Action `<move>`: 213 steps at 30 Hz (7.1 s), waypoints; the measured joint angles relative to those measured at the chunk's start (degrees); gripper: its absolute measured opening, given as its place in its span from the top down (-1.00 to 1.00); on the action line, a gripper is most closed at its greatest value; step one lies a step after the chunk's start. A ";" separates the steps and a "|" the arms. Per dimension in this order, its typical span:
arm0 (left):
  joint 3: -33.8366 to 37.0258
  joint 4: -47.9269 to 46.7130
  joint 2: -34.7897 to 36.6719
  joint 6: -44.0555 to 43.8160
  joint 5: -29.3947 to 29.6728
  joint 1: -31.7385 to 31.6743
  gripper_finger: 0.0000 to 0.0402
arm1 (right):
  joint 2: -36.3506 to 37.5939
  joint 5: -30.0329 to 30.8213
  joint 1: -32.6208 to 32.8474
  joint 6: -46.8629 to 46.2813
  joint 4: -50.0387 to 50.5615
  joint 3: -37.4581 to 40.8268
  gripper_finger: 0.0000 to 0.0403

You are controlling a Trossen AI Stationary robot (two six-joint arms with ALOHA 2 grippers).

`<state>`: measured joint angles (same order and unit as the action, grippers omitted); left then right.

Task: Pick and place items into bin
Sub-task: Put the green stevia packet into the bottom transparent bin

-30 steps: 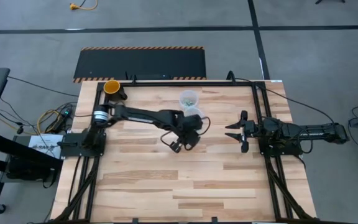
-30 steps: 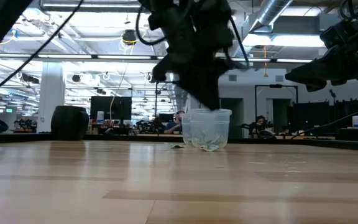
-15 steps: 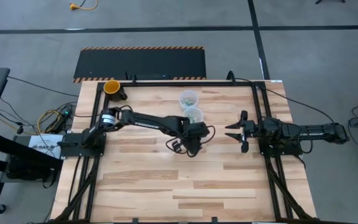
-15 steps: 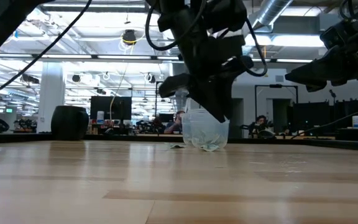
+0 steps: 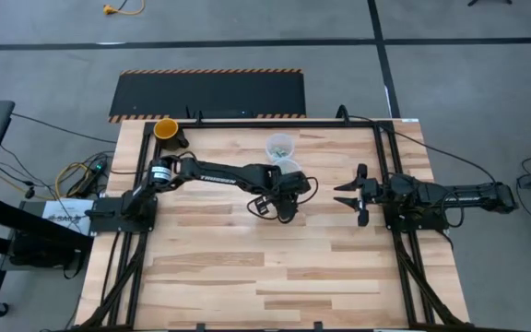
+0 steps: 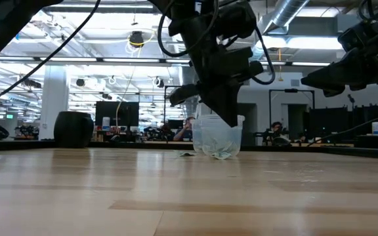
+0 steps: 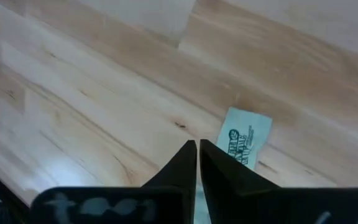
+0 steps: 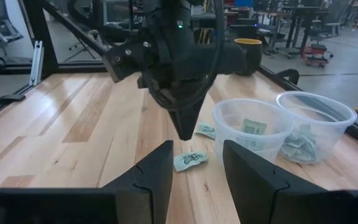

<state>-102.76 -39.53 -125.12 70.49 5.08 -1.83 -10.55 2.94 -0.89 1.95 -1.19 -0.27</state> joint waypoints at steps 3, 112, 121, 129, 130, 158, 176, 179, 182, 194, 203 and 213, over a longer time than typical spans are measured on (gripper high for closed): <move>-0.02 0.29 -0.46 -0.31 0.00 0.11 0.93 | 0.00 -0.02 0.00 -0.02 0.00 0.00 0.33; -13.38 -18.98 -7.71 -14.68 16.30 6.60 1.00 | 0.02 0.00 0.00 0.00 0.02 -0.02 0.33; -24.66 -25.46 -7.58 -21.12 8.41 5.96 1.00 | 0.02 0.00 0.02 0.00 0.02 -0.01 0.34; -29.81 -28.29 -7.50 -26.80 3.11 -1.54 1.00 | 0.02 0.00 0.02 0.00 0.02 0.00 0.34; -29.81 -28.89 -7.50 -27.24 2.95 -2.66 1.00 | 0.02 0.00 0.02 0.00 0.01 0.00 0.34; -29.67 -32.80 -7.94 -37.87 -9.91 -14.14 0.53 | 0.02 0.00 0.00 0.00 0.02 -0.02 0.34; -27.70 -40.93 9.68 -46.83 -26.23 -17.16 0.81 | 0.00 0.00 0.02 0.00 0.00 -0.02 0.33; -22.24 -39.30 14.80 -48.26 -26.04 -15.47 0.86 | 0.00 0.00 0.02 0.00 -0.01 -0.02 0.33; -12.72 -34.96 21.44 -51.45 -23.12 -13.86 0.89 | 0.00 0.00 0.02 0.00 0.00 0.00 0.34; 56.33 44.09 55.47 -65.94 -14.74 -11.28 0.89 | 0.01 0.00 0.01 -0.01 0.00 0.00 0.34; 79.58 100.98 44.78 -63.49 -9.73 -9.79 0.89 | 0.02 -0.02 0.02 -0.01 -0.04 -0.02 0.34; 72.44 103.06 27.46 -63.43 -8.68 -9.81 0.91 | 0.01 -0.01 0.01 -0.01 -0.02 -0.01 0.34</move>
<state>-30.32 63.53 -97.66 7.07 -3.60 -11.64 -10.54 2.93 -0.88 1.94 -1.21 -0.28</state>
